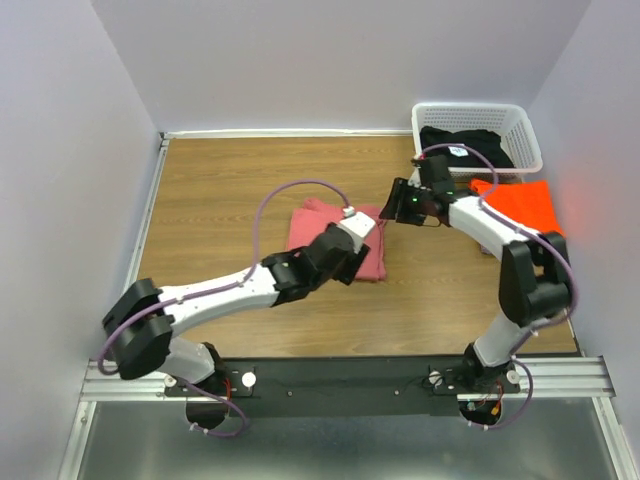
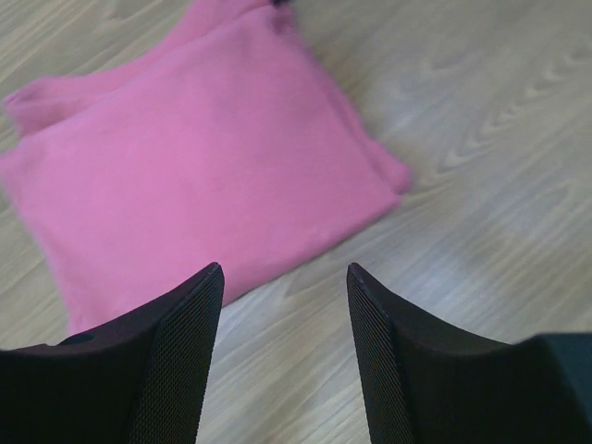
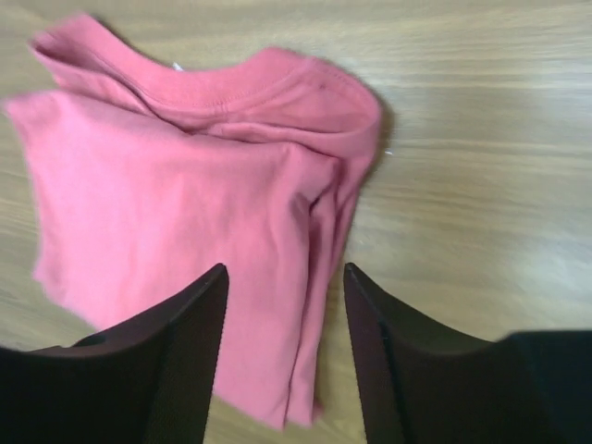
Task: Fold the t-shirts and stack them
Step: Fold the tshirt, then neatly place the folded tshirt to the corner
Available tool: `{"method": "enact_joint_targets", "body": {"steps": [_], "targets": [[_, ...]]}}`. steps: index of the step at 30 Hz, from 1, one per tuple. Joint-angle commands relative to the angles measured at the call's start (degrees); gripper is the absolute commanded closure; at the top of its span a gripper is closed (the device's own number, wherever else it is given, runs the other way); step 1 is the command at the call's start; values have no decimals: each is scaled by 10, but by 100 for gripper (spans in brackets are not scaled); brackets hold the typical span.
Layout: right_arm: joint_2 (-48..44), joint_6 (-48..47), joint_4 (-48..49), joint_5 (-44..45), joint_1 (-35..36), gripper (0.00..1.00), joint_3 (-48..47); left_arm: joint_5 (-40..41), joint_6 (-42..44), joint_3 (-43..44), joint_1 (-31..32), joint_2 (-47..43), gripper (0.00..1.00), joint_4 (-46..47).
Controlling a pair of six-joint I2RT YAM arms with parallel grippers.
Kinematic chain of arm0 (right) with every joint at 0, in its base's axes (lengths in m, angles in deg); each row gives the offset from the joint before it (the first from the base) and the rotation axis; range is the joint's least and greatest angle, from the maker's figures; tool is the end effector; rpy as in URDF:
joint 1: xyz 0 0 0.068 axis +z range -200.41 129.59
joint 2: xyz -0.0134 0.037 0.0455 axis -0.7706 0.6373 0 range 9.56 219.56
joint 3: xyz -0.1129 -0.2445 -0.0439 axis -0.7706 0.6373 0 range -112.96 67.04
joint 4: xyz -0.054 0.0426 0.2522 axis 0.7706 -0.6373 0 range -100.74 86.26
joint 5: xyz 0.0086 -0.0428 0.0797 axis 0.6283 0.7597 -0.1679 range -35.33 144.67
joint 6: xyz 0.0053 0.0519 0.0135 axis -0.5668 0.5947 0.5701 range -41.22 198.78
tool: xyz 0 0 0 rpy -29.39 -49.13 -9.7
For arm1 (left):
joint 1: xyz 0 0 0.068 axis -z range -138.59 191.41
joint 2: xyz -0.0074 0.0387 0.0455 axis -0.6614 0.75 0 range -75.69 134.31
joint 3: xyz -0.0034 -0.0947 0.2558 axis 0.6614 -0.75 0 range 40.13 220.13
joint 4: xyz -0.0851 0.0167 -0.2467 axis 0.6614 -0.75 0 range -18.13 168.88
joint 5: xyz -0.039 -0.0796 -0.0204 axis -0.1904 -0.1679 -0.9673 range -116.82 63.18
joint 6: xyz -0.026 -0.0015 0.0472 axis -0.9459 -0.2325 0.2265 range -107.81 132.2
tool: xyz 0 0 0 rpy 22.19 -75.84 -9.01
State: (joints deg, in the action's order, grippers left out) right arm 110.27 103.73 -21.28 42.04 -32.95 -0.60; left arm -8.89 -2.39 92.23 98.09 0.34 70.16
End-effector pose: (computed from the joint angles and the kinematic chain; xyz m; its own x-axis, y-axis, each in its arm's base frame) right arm 0.3563 0.1201 0.2056 -0.8478 0.1648 -0.5041 -0.0745 0.9041 0.4209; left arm 0.1716 -0.2410 0.2669 -0.4512 0.2502 -0.8567 0.5569 0.8290 -0.0512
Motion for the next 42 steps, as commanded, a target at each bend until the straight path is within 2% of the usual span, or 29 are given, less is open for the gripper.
{"method": "enact_joint_targets", "body": {"steps": [1, 4, 9, 20, 28, 36, 42], "targets": [[-80, 31, -44, 41, -55, 36, 63, 13, 62, 55, 53, 69, 36, 12], [-122, 50, -50, 28, -110, 30, 105, -18, 79, 88, 74, 125, 36, 22], [-203, 58, -72, 35, -155, 18, 161, -39, 93, 157, 91, 237, 36, -4], [-243, 95, -78, -18, -157, 14, 204, -48, 115, 195, 94, 354, 41, 3], [-235, 103, -45, -81, -157, 14, 232, 11, 110, 201, 93, 381, 44, -4], [-203, 139, 37, -141, -157, 15, 272, 69, 101, 173, 93, 344, 45, -4], [-182, 149, 68, -159, -157, 15, 276, 75, 108, 179, 93, 334, 44, 3]]}}
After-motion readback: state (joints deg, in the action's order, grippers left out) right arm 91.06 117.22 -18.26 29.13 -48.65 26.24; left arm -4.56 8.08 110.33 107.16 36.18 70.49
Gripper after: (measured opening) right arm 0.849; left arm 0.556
